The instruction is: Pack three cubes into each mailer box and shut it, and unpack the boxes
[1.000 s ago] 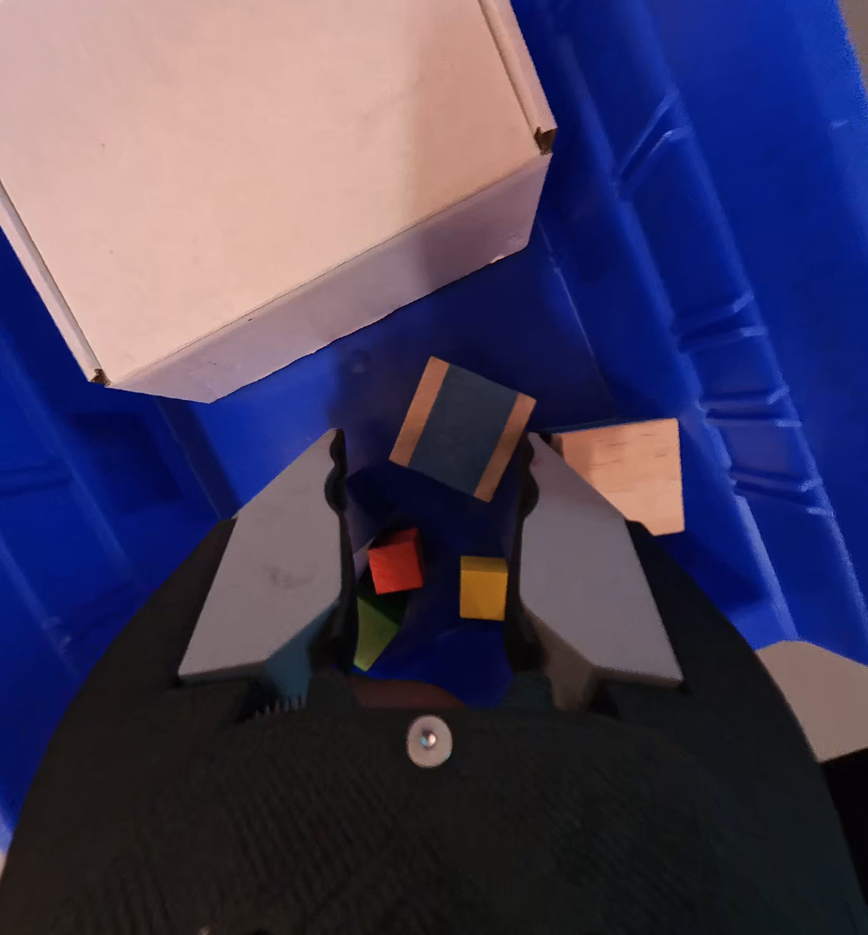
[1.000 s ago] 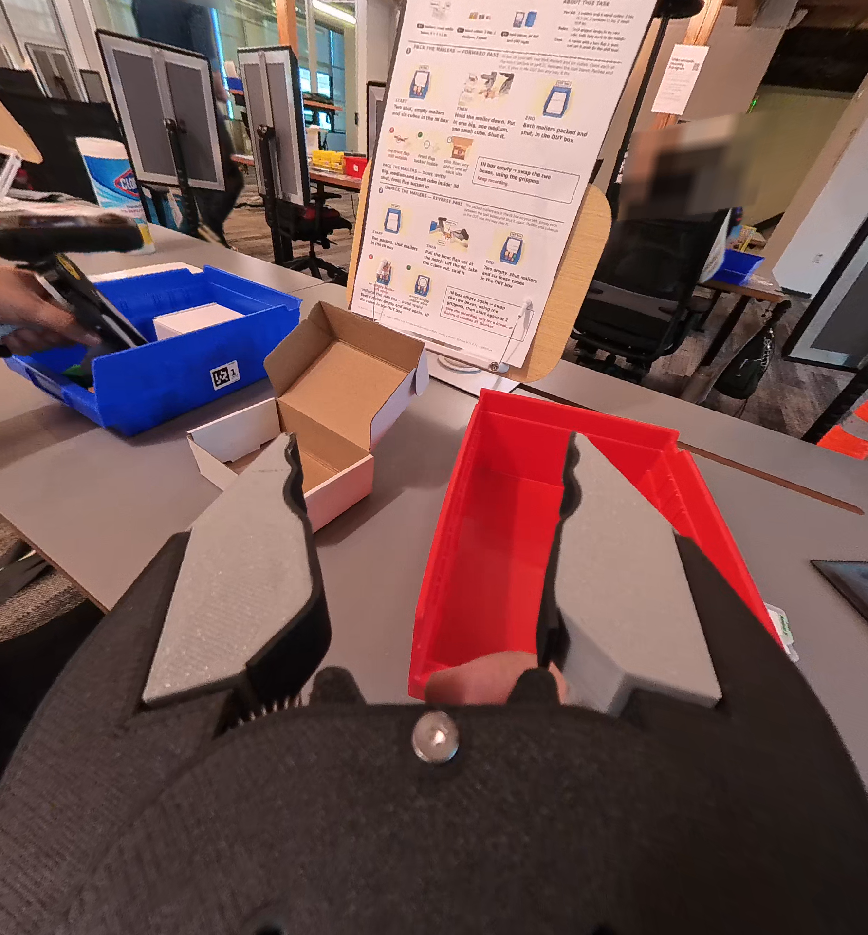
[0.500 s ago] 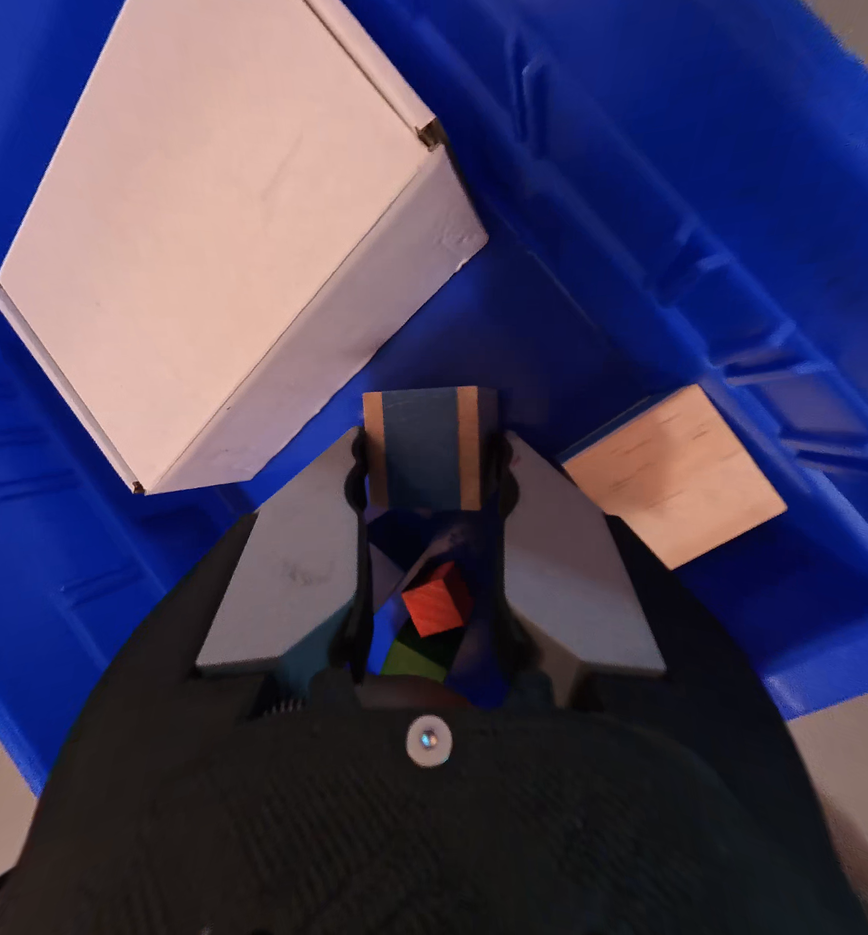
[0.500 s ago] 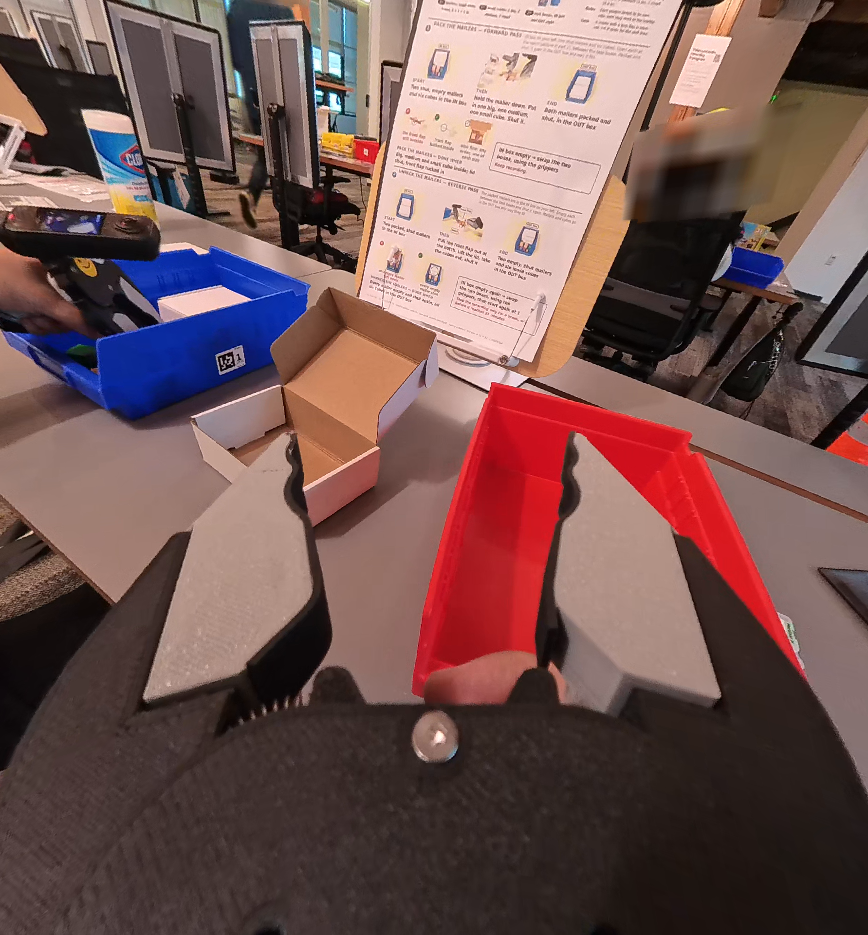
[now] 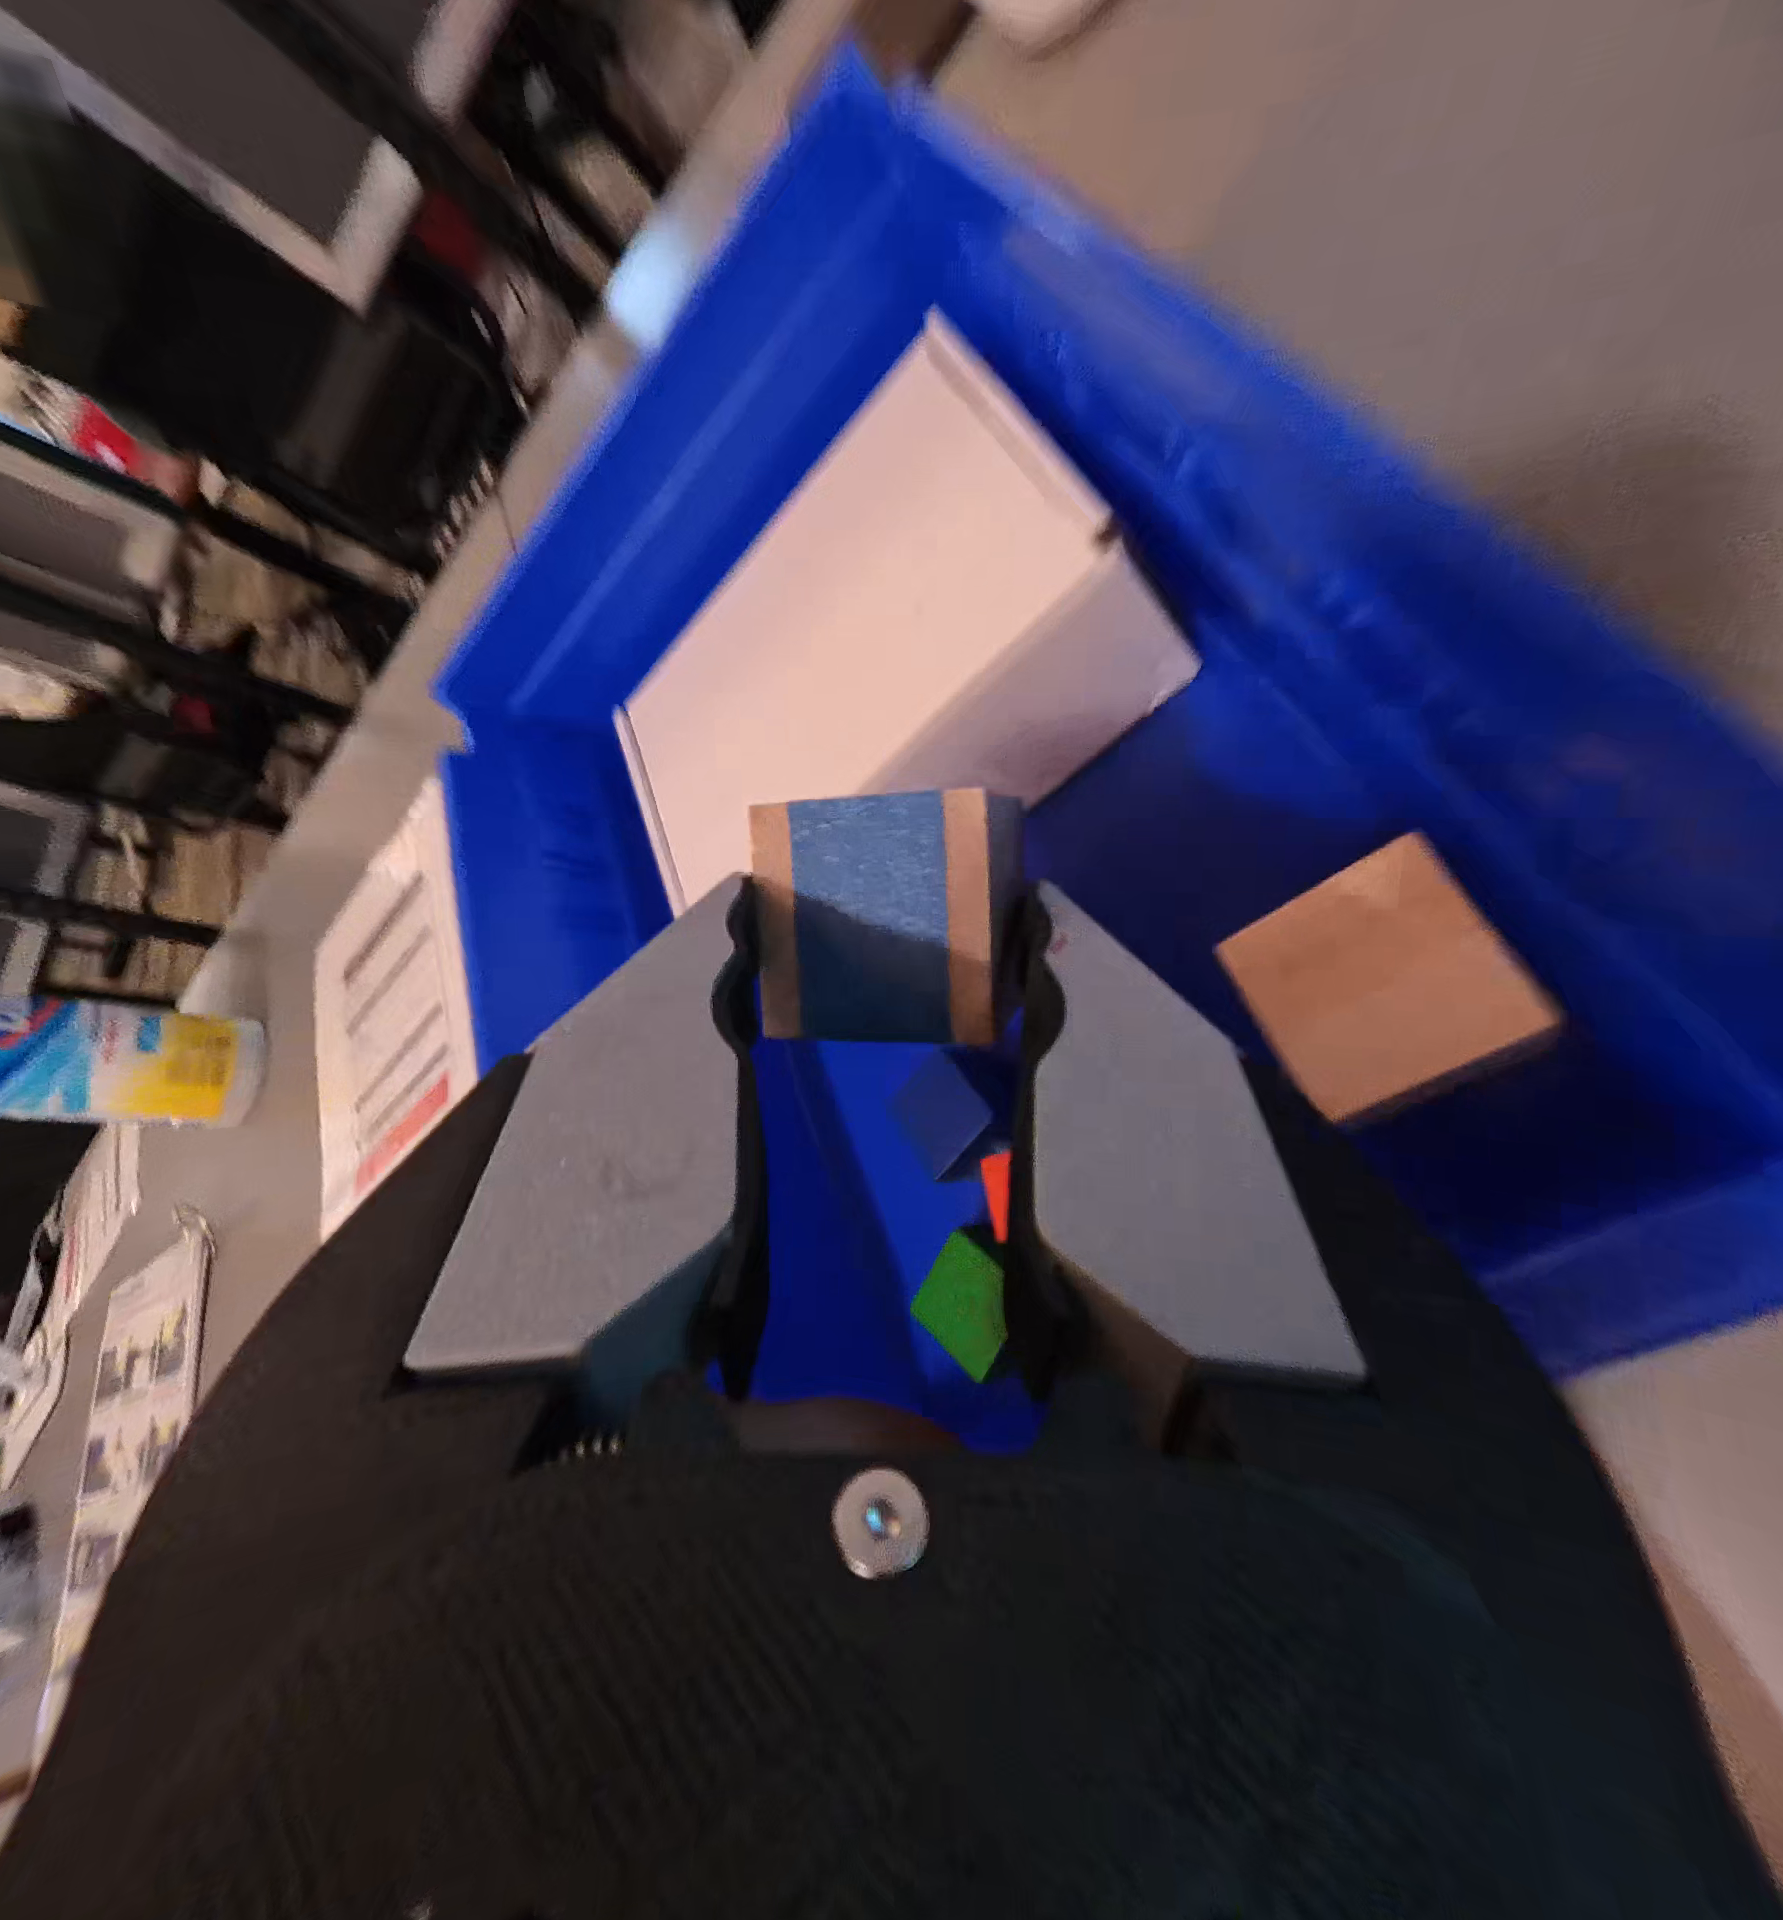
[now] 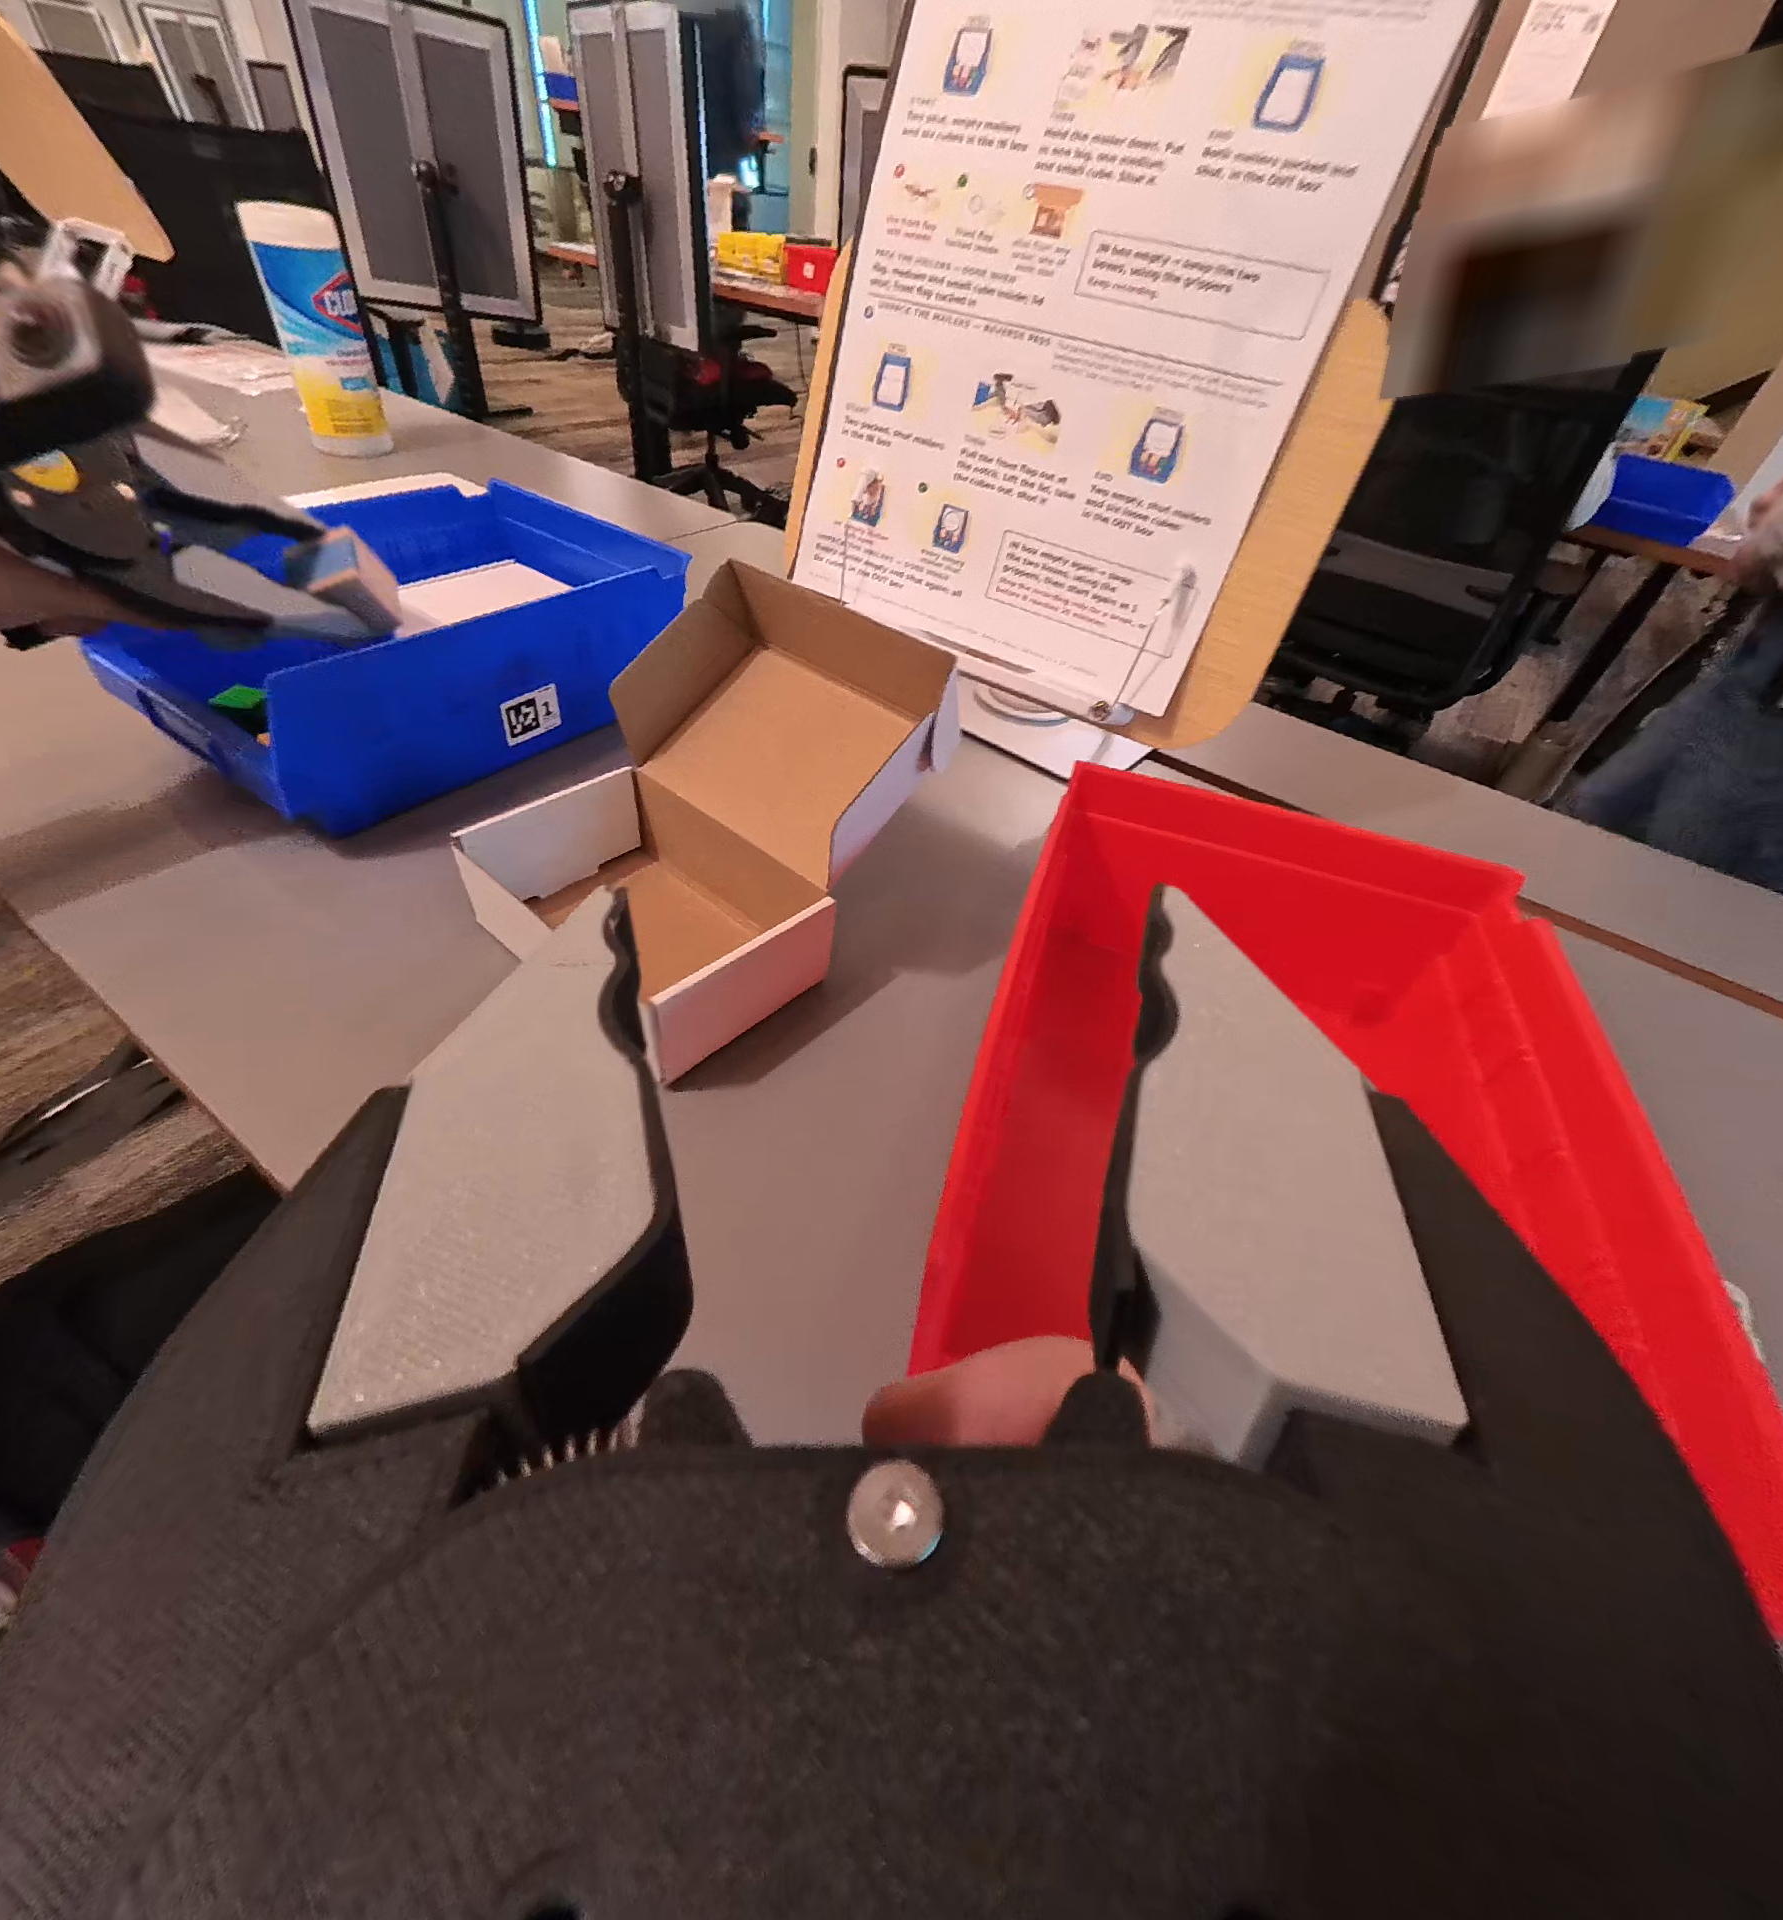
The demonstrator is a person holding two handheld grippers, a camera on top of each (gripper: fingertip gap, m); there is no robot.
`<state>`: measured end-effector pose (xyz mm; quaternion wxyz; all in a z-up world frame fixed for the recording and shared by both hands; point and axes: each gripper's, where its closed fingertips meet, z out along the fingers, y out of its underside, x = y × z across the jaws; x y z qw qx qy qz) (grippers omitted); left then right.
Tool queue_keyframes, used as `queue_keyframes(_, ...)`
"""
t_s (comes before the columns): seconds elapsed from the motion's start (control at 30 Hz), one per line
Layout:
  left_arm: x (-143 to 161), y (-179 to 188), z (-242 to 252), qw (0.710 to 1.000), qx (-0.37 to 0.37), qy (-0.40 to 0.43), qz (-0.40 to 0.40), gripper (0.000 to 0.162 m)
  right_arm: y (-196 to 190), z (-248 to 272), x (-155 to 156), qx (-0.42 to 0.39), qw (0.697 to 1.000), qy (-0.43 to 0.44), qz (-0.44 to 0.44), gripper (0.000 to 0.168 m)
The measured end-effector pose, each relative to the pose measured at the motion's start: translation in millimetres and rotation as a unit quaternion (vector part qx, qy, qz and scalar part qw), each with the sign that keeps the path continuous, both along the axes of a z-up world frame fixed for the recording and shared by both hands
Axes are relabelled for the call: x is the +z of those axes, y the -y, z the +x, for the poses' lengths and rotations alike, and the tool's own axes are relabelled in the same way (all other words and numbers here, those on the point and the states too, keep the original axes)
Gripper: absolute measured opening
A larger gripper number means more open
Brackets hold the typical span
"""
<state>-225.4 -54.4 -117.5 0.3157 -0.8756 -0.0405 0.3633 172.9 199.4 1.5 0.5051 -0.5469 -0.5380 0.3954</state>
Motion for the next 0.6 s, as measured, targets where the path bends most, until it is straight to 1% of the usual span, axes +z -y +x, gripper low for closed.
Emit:
queue_keyframes(0.07, 22.8, -10.5, 23.1, 0.998, -0.024, -0.022, 0.047, 0.048, 8.0, -5.0, -3.1, 0.014, 1.0, 0.004, -0.011, 0.092)
queue_keyframes(0.13, 47.3, -25.0, 54.3, 0.992, -0.063, -0.046, 0.096, 0.048, 20.0, -11.8, -5.9, 0.036, 0.999, 0.007, -0.022, 0.092)
queue_keyframes(0.2, 66.0, -41.8, 95.4, 0.982, -0.118, -0.053, 0.134, 0.047, 33.6, -18.4, -9.4, 0.06, 0.998, 0.01, -0.028, 0.092)
queue_keyframes(0.3, 90.4, -65.9, 164.4, 0.958, -0.209, -0.08, 0.177, 0.048, 59.1, -25.9, -12.8, 0.112, 0.992, 0.012, -0.048, 0.09)
queue_keyframes(0.4, 101.4, -84.9, 228.7, 0.928, -0.292, -0.098, 0.21, 0.048, 82.9, -29.0, -9.5, 0.167, 0.982, 0.002, -0.092, 0.088)
queue_keyframes(0.47, 105.0, -93.3, 257.2, 0.908, -0.324, -0.14, 0.227, 0.048, 93.7, -30.1, -8.2, 0.191, 0.975, -0.001, -0.11, 0.088)
queue_keyframes(0.5, 104.5, -98.1, 266.7, 0.901, -0.335, -0.171, 0.219, 0.048, 97.3, -30.9, -8.7, 0.197, 0.974, 0.001, -0.112, 0.088)
queue_keyframes(0.6, 101.8, -107.0, 279.9, 0.883, -0.334, -0.272, 0.185, 0.048, 105.7, -33.5, -11.4, 0.199, 0.976, 0.007, -0.088, 0.088)
